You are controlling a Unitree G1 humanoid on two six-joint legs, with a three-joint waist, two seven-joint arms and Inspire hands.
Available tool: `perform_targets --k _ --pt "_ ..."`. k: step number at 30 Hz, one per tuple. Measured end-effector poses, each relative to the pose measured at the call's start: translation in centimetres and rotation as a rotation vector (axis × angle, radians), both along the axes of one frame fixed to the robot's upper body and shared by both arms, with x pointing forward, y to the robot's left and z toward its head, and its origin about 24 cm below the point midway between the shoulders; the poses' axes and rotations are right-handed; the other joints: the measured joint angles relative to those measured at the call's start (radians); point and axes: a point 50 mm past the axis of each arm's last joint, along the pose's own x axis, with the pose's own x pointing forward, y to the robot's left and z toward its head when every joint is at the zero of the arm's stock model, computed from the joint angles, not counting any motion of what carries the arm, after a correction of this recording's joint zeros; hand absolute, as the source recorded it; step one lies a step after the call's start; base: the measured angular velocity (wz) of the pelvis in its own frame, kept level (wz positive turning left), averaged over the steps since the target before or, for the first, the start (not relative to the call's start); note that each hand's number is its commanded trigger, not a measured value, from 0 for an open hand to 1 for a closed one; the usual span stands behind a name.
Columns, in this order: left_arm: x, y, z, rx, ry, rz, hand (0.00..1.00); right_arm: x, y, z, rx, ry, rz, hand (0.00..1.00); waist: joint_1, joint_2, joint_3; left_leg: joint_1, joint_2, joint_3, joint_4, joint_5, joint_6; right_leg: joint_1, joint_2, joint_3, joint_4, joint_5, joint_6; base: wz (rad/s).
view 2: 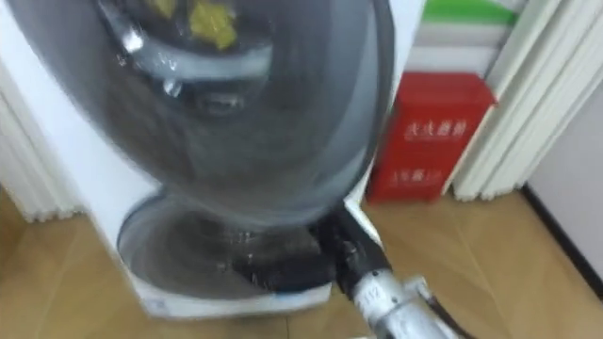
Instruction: Pick clothes from washing machine
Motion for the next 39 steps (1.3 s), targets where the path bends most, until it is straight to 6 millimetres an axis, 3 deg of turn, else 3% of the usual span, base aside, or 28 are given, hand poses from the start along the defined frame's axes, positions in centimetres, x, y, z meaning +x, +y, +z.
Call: perform_targets --k 4,5,10,14,24,28,32,35,39 --pt "-0.5 0.0 -0.1 -0.008 0.018 0.003 0.0 -0.2 0.3 0.4 -0.02 -0.028 0.051 0.0 0.002 0.012 0.0056 -0.01 -0.025 0.003 0.007 -0.003 0.019 -0.002 -0.015 0.027 0.002 -0.012 0.018 0.0" --pt "-0.6 0.0 -0.1 -0.008 0.018 0.004 0.0 -0.3 0.5 0.7 -0.016 -0.041 0.072 0.0 0.002 0.016 0.0033 -0.01 -0.027 0.003 0.008 -0.003 0.019 -0.003 -0.016 0.028 0.002 -0.015 0.024 0.0" --pt "-0.4 -0.1 -0.1 -0.014 0.012 0.002 0.0 -0.9 1.5 1.6 -0.027 -0.079 0.152 0.0 0.007 0.017 0.001 -0.011 -0.027 0.003 0.015 -0.001 0.017 -0.006 -0.016 0.029 0.015 -0.015 0.018 0.0" --pt "0.0 -0.2 0.0 -0.02 -0.005 -0.004 0.0 -1.5 2.3 4.0 0.015 -0.178 0.189 0.0 0.007 0.021 -0.0025 -0.01 -0.026 0.003 0.016 -0.001 0.017 -0.006 -0.016 0.027 0.021 -0.018 0.014 0.0" --pt "0.9 -0.4 0.1 -0.034 -0.034 -0.023 0.0 -1.8 2.5 4.3 0.002 -0.199 0.232 0.0 0.02 0.02 -0.0023 -0.016 -0.028 0.015 0.02 -0.001 0.017 -0.024 -0.017 0.037 0.035 -0.024 0.014 -0.03" --pt "1.1 -0.3 0.2 -0.036 -0.044 -0.029 0.0 -1.5 2.7 5.0 -0.067 -0.252 0.239 0.0 0.035 0.016 -0.0043 -0.026 -0.031 0.015 0.021 -0.001 0.017 -0.05 -0.016 0.052 0.056 -0.027 0.011 -0.12" --pt "1.9 0.0 0.4 -0.029 -0.066 -0.038 0.0 -1.4 3.0 5.2 -0.097 -0.27 0.273 0.0 0.056 -0.004 -0.0077 -0.025 -0.029 0.015 0.021 0.001 0.014 -0.054 -0.016 0.054 0.057 -0.025 0.005 -0.08" --pt "2.0 0.2 0.4 -0.027 -0.065 -0.04 0.0 -1.2 3.5 5.8 -0.142 -0.314 0.31 0.0 0.056 -0.021 -0.0051 -0.025 -0.028 0.015 0.022 0.002 0.013 -0.052 -0.017 0.055 0.055 -0.024 0.003 0.0" --pt "2.0 0.2 0.4 -0.033 -0.057 -0.041 0.0 -0.9 4.7 6.7 -0.203 -0.377 0.371 0.0 0.061 -0.028 -0.0024 -0.025 -0.027 0.008 0.022 0.003 0.012 -0.048 -0.016 0.053 0.054 -0.024 0.003 0.04"
